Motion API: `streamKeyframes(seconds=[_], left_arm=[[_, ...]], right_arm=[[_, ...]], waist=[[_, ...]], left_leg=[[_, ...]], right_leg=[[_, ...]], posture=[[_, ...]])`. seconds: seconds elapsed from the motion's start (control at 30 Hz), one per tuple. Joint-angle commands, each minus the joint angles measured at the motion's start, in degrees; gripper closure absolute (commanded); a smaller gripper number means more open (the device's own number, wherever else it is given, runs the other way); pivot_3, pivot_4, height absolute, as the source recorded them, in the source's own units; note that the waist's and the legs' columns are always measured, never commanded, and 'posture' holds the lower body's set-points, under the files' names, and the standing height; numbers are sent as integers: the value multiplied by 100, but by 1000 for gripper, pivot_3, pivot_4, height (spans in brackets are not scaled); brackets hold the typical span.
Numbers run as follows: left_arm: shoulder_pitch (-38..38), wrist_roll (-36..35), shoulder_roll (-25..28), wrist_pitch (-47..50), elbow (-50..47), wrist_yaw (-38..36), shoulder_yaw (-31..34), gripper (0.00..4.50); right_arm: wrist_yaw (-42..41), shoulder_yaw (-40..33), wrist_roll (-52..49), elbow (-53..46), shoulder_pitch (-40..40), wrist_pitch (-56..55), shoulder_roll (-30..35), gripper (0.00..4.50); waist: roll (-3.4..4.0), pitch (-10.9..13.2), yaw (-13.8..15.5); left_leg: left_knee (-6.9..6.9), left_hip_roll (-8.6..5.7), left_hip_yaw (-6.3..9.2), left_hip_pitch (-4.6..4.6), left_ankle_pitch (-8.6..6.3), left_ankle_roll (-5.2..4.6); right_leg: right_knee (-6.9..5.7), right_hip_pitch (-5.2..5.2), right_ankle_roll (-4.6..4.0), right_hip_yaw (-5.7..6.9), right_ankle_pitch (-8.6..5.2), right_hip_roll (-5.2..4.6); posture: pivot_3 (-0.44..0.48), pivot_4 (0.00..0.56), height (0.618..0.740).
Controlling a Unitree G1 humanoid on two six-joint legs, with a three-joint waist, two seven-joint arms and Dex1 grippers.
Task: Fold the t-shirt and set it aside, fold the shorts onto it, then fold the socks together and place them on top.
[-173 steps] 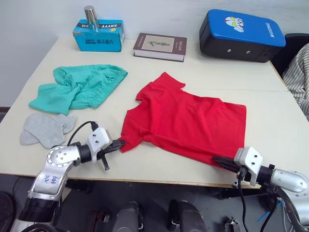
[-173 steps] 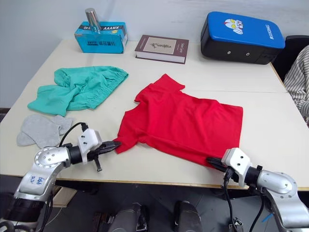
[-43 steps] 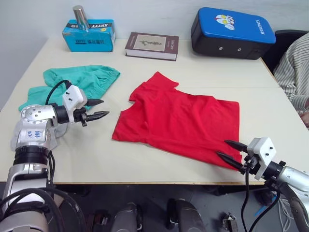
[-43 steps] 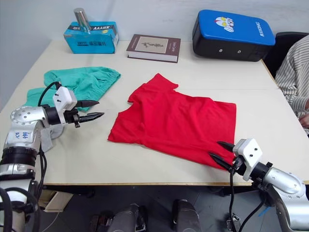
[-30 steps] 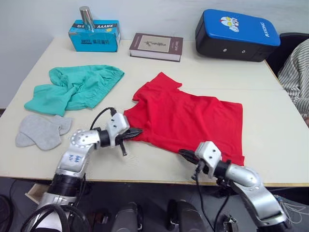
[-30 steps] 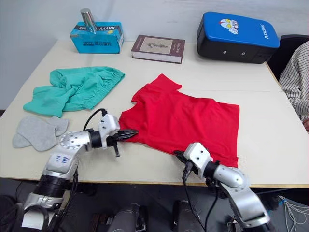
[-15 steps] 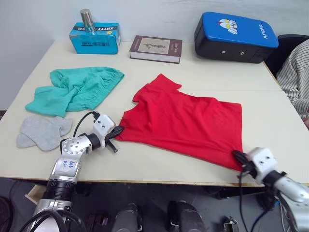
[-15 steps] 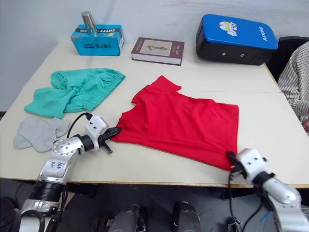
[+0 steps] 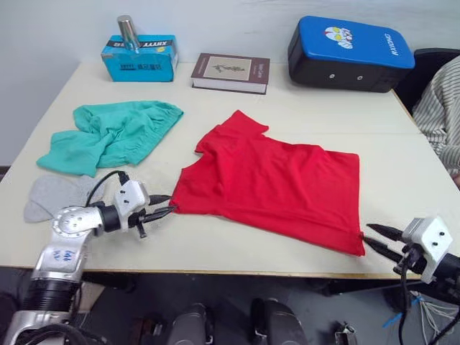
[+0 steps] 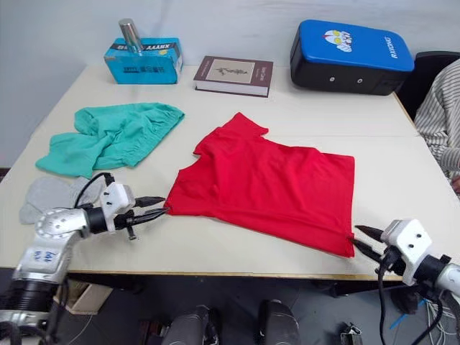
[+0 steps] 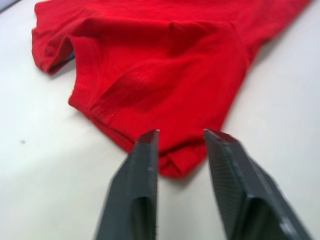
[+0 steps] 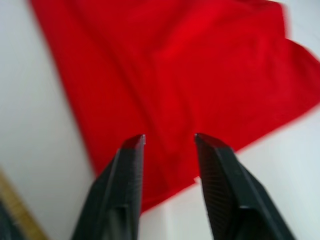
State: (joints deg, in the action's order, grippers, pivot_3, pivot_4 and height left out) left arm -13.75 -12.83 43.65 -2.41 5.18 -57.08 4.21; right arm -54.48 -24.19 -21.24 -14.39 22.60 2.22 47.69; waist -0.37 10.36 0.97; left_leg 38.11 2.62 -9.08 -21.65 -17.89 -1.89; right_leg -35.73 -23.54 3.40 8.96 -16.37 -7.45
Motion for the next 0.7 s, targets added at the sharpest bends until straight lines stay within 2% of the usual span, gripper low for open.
streamKeyframes(seconds=[0.03, 0.17, 0.27, 0.37, 0.47, 0.63, 0.67, 0.7], left_arm=[[-101, 236, 28, -296, 21, -95, -196, 2081], [-437, 860, -83, -755, 593, 191, -536, 2081], [-777, 1195, -181, -1098, 1117, 312, -769, 2041], [-1052, 1329, -210, -1164, 1538, 151, -959, 2041], [-1197, 1340, -177, -1339, 1790, -28, -1047, 2672], [-1345, 1358, -210, -1462, 2141, -43, -1085, 4259], [-1347, 1334, -217, -1436, 2167, -75, -1094, 4483], [-1346, 1322, -222, -1436, 2181, -87, -1098, 4483]], right_arm=[[18, 187, 418, 38, -60, -311, 20, 1809], [148, 483, 847, 357, -312, -542, -2, 1809], [201, 654, 1093, 578, -491, -673, 16, 2456], [9, 836, 1204, 705, -545, -955, 83, 3499], [-82, 756, 1008, 678, -535, -971, 30, 4500], [-5, 595, 837, 748, -570, -869, -36, 4500], [-25, 590, 804, 741, -570, -850, -23, 4500], [-48, 587, 786, 728, -560, -827, -2, 4500]], waist=[[0, 0, 33], [-1, 0, 39], [-1, 1, 36], [-1, 1, 35], [-1, 0, 35], [-1, 0, 33], [-1, 0, 33], [0, -1, 32]], left_leg=[[0, -2, -2, 0, -2, -3], [1, -2, -4, -1, 0, -8], [-5, 0, -4, -2, 5, 4], [-3, -1, -6, -1, 11, 9], [-2, -2, -8, 10, 7, 1], [-2, -1, -7, 12, 7, -3], [-3, 0, -7, 13, 6, -4], [-3, 1, -7, 14, 7, -4]], right_leg=[[2, 0, 0, -2, 0, -2], [5, -1, 3, -2, 2, -3], [4, -5, 1, 1, 1, 2], [2, -2, 1, 3, 1, 1], [1, 6, 2, 1, 2, 1], [-5, 6, 2, 0, 2, 0], [-7, 6, 2, 0, 2, 0], [-8, 6, 2, 0, 2, 0]], posture=[[0, 150, 740], [0, 150, 740], [0, 150, 740], [0, 150, 740], [0, 150, 740], [0, 150, 740], [0, 150, 740], [0, 150, 740]])
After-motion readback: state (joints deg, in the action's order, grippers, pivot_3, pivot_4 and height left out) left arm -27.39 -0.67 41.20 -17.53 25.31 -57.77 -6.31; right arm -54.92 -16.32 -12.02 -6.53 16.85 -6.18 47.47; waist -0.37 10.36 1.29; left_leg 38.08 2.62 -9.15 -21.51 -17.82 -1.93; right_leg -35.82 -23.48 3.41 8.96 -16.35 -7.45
